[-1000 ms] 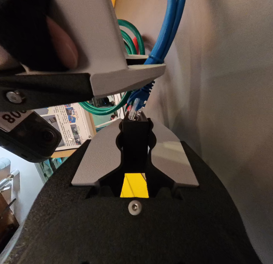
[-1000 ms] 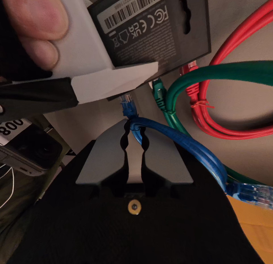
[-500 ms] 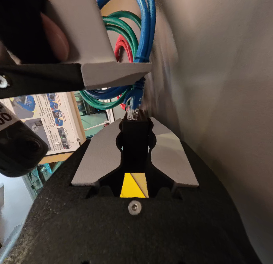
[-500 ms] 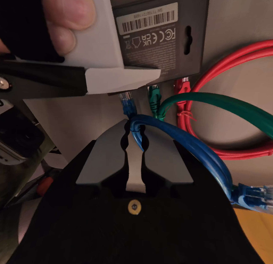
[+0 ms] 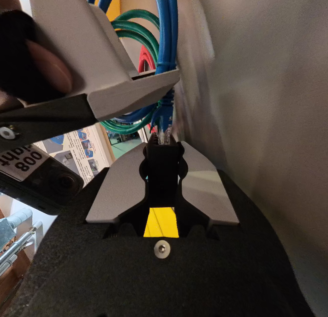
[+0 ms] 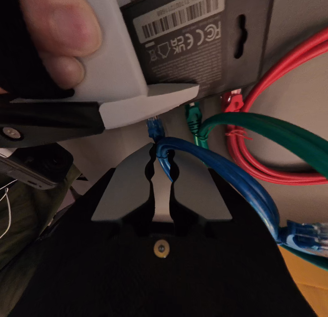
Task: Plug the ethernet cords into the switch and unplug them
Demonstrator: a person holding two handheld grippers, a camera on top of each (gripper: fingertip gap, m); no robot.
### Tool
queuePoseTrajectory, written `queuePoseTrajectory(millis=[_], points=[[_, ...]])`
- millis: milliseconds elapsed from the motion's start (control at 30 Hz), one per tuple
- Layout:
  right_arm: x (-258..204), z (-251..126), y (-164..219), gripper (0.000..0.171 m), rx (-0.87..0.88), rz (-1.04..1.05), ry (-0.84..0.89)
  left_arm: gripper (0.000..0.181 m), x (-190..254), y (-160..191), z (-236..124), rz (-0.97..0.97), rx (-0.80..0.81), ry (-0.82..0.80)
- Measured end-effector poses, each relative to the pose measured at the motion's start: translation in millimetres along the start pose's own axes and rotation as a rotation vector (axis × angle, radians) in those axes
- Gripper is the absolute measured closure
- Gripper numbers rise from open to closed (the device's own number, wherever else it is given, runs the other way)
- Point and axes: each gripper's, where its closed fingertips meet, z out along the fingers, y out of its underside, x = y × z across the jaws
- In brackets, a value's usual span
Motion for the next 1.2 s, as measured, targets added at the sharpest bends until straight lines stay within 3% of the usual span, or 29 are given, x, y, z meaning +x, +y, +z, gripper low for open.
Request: queuePoseTrajectory(millis=[667,1200], points=[[-10.9,-4.2,5.7,0.158,0.026,0.01,-0.113,0.152,-6.0,-13.8,-6.4,0.035,0.073,-0.073],[-15.2,-62.1,-36.2,0.156,0.461,-0.095,-0.124,0.152,-42.0,28.7,-12.0,-0.264,0.026,-0.111]])
